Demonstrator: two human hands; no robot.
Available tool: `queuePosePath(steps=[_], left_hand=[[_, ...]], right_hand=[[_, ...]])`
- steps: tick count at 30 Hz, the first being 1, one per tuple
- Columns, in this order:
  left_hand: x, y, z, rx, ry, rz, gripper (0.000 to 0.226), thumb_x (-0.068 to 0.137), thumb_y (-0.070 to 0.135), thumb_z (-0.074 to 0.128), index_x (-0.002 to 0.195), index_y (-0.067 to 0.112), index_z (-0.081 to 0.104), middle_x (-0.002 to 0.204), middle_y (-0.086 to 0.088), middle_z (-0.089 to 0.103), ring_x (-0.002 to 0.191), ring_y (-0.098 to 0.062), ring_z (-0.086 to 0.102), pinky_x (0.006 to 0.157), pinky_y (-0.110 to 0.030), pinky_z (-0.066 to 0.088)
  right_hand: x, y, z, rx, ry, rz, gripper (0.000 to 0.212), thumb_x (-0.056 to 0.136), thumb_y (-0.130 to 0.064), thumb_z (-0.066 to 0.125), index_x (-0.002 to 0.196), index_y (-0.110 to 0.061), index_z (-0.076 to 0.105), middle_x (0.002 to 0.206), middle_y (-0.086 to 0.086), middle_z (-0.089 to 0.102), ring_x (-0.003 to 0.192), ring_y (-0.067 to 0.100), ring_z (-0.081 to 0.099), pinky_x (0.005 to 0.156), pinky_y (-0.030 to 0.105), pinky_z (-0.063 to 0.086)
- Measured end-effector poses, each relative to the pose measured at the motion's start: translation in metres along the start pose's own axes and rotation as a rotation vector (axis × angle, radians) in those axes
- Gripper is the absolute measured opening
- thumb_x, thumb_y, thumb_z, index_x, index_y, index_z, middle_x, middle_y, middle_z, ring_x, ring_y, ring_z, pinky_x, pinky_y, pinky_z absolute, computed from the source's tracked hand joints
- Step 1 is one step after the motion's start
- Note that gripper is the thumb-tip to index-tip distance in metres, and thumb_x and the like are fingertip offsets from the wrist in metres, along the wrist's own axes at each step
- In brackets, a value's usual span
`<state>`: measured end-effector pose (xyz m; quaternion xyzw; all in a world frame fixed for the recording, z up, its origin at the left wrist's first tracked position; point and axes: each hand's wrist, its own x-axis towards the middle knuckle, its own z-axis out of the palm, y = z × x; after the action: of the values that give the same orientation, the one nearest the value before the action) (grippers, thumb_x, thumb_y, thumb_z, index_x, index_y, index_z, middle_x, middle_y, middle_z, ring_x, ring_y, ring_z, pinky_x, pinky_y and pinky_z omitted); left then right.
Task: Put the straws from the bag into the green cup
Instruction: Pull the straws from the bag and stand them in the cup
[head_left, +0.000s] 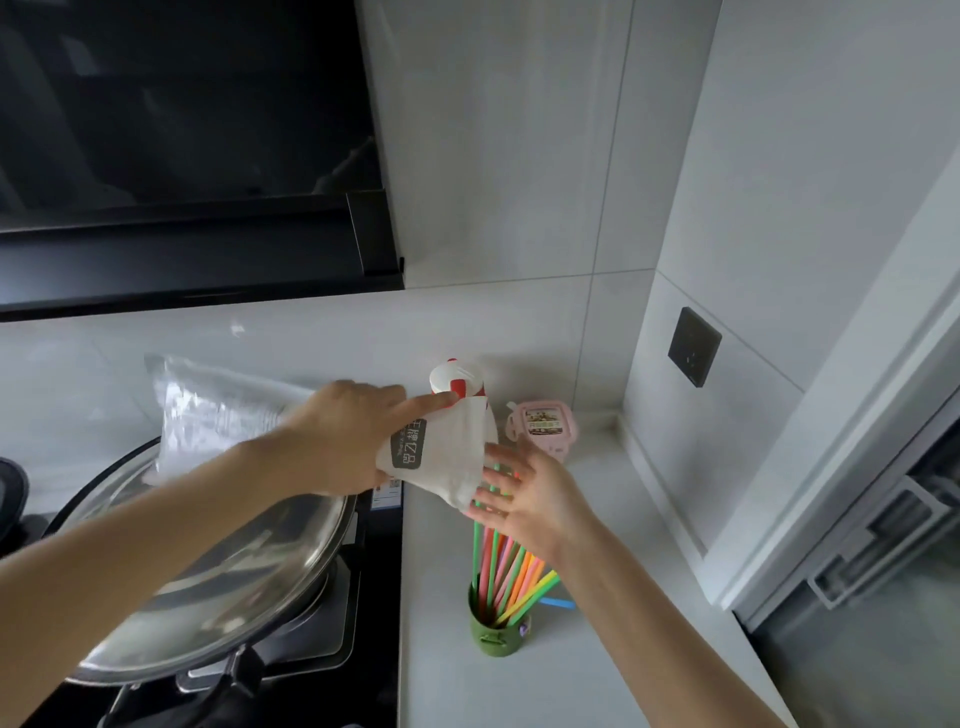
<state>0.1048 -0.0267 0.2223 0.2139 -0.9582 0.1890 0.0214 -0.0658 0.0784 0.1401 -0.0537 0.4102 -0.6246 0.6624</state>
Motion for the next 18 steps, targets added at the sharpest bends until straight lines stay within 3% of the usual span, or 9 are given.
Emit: queuePosePath(steps=[3,6,8,12,18], left_hand=[[0.017,0.0,-0.018,0.253,-0.077,0.129,0.089,0.086,0.04,0.051,0.14,0.04,-0.02,0.106,0.004,0.048,0.084,-0.015,0.051,0.069,-0.027,0.039],[0.028,0.005,-0.03,0.448,-0.146,0.27,0.09,0.086,0.027,0.051,0.14,0.037,-0.021,0.115,-0.003,0.047,0.087,-0.02,0.051,0.07,-0.031,0.036],[0.033,0.011,-0.037,0.544,-0.172,0.343,0.089,0.086,0.027,0.053,0.142,0.035,-0.015,0.118,-0.007,0.047,0.09,-0.023,0.05,0.073,-0.033,0.035],[0.041,0.021,-0.045,0.661,-0.207,0.406,0.082,0.087,0.027,0.053,0.144,0.032,-0.005,0.116,-0.008,0.047,0.085,-0.023,0.045,0.07,-0.035,0.029],[0.043,0.019,-0.045,0.673,-0.261,0.373,0.08,0.088,0.025,0.051,0.145,0.031,-0.004,0.102,-0.007,0.049,0.076,-0.021,0.05,0.068,-0.033,0.033]], right_hand=[[0.011,0.008,0.0,0.252,-0.06,0.155,0.051,0.095,-0.045,0.04,0.12,-0.003,0.055,0.121,0.025,0.053,0.115,0.041,0.047,0.097,0.054,0.037],[0.017,0.011,0.004,0.388,-0.088,0.202,0.049,0.093,-0.043,0.046,0.117,-0.003,0.058,0.125,0.026,0.053,0.116,0.043,0.048,0.091,0.056,0.042],[0.021,0.011,0.007,0.412,-0.089,0.208,0.045,0.092,-0.04,0.049,0.119,-0.005,0.06,0.129,0.025,0.053,0.118,0.043,0.049,0.089,0.057,0.044],[0.026,0.011,0.013,0.402,-0.116,0.223,0.038,0.086,-0.024,0.055,0.119,-0.005,0.061,0.129,0.022,0.056,0.121,0.042,0.049,0.1,0.057,0.04],[0.03,0.008,0.012,0.386,-0.094,0.198,0.034,0.093,-0.021,0.047,0.12,-0.003,0.059,0.134,0.018,0.053,0.129,0.033,0.044,0.098,0.052,0.041]])
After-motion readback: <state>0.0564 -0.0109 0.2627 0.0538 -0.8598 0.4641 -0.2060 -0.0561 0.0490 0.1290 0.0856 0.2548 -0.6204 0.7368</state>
